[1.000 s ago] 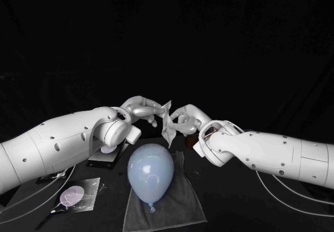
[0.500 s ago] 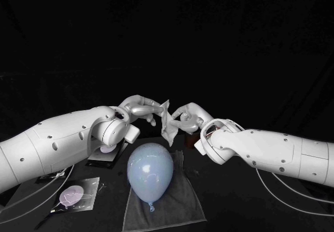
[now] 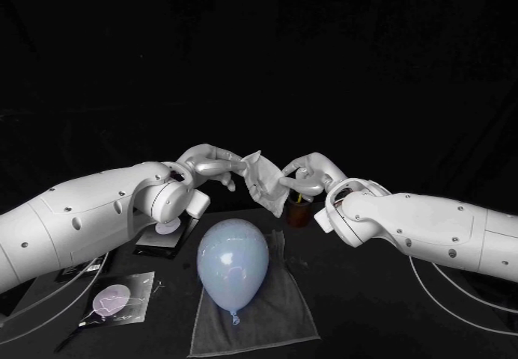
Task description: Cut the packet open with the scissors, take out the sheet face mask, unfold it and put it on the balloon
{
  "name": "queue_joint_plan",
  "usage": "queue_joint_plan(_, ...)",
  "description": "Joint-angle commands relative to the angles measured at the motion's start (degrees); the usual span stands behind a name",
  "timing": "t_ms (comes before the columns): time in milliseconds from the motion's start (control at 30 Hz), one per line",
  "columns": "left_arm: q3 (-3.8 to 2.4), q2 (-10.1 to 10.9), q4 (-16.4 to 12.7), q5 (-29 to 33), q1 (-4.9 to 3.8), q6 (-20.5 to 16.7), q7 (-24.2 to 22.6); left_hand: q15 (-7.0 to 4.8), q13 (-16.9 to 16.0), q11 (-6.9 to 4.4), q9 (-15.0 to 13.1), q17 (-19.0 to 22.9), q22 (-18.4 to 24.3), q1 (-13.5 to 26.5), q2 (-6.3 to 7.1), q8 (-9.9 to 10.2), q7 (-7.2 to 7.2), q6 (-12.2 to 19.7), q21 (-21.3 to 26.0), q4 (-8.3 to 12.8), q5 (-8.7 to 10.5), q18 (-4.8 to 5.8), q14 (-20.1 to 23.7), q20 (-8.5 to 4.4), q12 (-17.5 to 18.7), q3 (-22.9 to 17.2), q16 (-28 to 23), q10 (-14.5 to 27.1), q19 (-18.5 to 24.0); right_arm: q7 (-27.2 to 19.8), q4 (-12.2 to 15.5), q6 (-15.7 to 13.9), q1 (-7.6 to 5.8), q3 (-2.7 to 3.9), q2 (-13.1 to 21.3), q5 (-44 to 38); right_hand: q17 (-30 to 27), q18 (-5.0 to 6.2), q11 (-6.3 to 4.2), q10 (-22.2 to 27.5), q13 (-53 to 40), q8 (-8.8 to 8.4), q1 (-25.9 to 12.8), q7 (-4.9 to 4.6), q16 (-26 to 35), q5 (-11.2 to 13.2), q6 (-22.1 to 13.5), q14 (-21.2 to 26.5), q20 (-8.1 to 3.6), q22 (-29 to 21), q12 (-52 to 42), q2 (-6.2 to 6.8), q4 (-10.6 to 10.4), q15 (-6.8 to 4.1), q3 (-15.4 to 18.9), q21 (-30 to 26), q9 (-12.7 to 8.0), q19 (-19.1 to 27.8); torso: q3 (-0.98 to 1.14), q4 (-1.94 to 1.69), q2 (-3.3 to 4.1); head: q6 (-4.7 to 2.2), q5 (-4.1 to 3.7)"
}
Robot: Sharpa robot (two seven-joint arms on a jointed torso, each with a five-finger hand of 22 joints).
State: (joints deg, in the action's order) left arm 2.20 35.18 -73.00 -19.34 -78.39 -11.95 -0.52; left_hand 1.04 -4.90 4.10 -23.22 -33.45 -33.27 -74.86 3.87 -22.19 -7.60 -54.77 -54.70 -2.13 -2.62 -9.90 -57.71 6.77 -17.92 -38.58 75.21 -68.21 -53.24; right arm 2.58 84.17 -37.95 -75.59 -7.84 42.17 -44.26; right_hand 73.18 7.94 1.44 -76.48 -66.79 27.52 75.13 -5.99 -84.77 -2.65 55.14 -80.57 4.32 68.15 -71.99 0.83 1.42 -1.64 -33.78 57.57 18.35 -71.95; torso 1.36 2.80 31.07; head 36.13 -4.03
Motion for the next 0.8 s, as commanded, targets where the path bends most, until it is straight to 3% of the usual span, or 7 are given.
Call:
queue_joint_plan(33, -0.04, 0.3, 0.2, 0.6, -0.07, 0.5, -1.7, 0.03, 0.1, 0.19, -8.4, 0.3, 0.1, -0.3, -0.34, -0.4, -0.19, -0.1, 0.2, 0.2, -0.16, -0.55, 0.5, -0.09, 0.3, -0.1, -0.3, -0.4, 0.2, -1.4, 0.1, 1.2, -0.19, 0.12, 0.4, 2.0, -0.2, -0.33, 0.0, -0.3, 0.0, 0.94, -0.4, 0.18, -0.2, -0.1, 0.2, -0.3, 0.03, -0.2, -0.2, -0.01, 0.0, -0.16, -0.3, 0.0, 1.2, -0.1, 0.01, 0.04, -0.02, 0.16, -0.26)
queue_joint_plan(800, 0.08, 0.9, 0.0, 0.6, -0.04, 4.7, -2.8, 0.62, 0.2, 0.74, -9.2, 2.5, 0.3, -0.5, -0.57, -0.3, -0.43, 0.7, 1.0, -0.3, -0.15, -0.43, 4.0, 0.4, 1.9, 1.0, -1.2, 1.0, 1.7, -1.5, 0.3, 3.4, -0.62, 0.28, 0.9, 2.8, -0.5, -0.26, 0.01, -0.1, 0.3, 1.03, -0.6, 0.15, -0.1, -0.1, 0.0, -0.1, 0.0, -0.4, 0.1, 0.15, 0.2, -0.19, -0.6, -0.4, 1.2, 0.2, -0.04, -0.05, 0.02, 0.0, -0.25)
